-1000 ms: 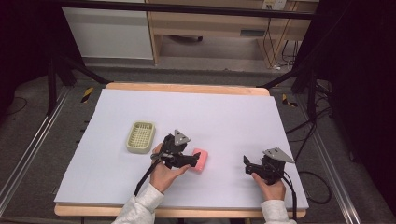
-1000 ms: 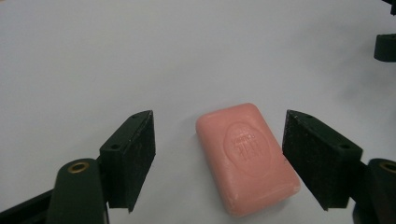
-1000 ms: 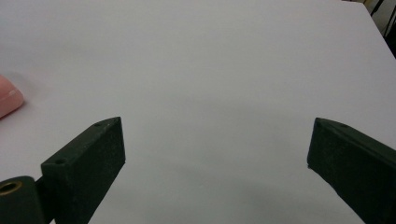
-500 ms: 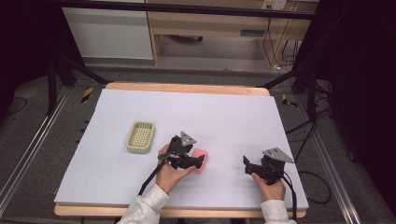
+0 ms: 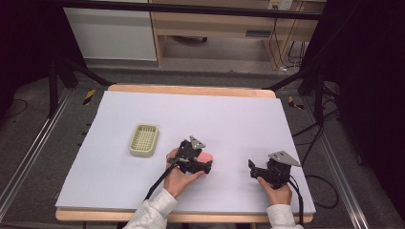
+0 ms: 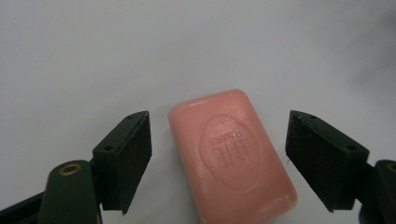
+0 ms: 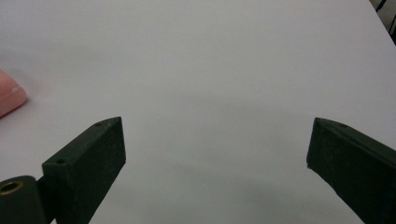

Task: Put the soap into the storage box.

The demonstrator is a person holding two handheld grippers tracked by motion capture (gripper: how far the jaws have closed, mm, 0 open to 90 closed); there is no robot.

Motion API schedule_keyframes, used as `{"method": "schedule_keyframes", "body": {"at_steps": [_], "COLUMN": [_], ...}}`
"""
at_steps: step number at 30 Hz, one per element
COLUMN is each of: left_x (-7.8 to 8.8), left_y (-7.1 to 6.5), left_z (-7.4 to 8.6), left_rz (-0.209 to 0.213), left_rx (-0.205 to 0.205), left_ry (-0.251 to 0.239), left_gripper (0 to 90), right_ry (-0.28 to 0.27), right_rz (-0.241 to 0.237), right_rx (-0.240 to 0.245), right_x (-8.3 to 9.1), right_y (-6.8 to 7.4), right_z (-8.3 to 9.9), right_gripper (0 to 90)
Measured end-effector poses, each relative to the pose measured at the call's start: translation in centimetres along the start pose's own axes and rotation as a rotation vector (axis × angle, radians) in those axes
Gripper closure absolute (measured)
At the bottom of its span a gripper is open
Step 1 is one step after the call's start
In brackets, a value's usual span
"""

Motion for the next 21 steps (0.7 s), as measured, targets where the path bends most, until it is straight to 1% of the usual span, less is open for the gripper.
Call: {"method": "schedule_keyframes", "body": {"at_steps": [3,6,11,12,15,21], "left_x": [-0.3,-0.6,-1.1,-1.1,-1.4,-1.8], "left_y": [-0.1,-0.2,-0.3,-0.4,-0.3,-0.4], "left_z": [0.1,0.2,0.3,0.4,0.4,0.5], "left_rz": [0.0,-0.007,-0.015,-0.01,-0.015,-0.012], "left_rx": [0.005,-0.008,0.001,0.01,0.016,0.034], "left_ry": [0.01,0.033,0.051,0.053,0.063,0.068], "left_gripper": [22.3,23.7,24.9,25.0,25.5,26.5], "right_ry": [0.003,0.004,0.007,0.007,0.007,0.008], "right_rz": [-0.003,-0.004,-0.006,-0.005,-0.004,-0.003], "right_rx": [-0.002,-0.002,-0.002,-0.001,0.0,0.004], "right_x": [0.0,0.0,-0.1,-0.1,-0.1,-0.1], "right_y": [0.0,0.1,0.1,0.1,0.1,0.1], "right_z": [0.0,0.0,0.0,0.0,0.0,0.1], "right_gripper": [4.9,4.9,4.9,4.9,4.9,4.9]}}
Point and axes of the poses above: each handheld gripper's, and its own axes: x roughly backward along the jaws, z roughly out of its underside, y roughly to its left, the point moved 3 cm from there along -x, roughly forward along the jaws, and after that the axes turned 7 degrees about z, right-handed, at the moved point
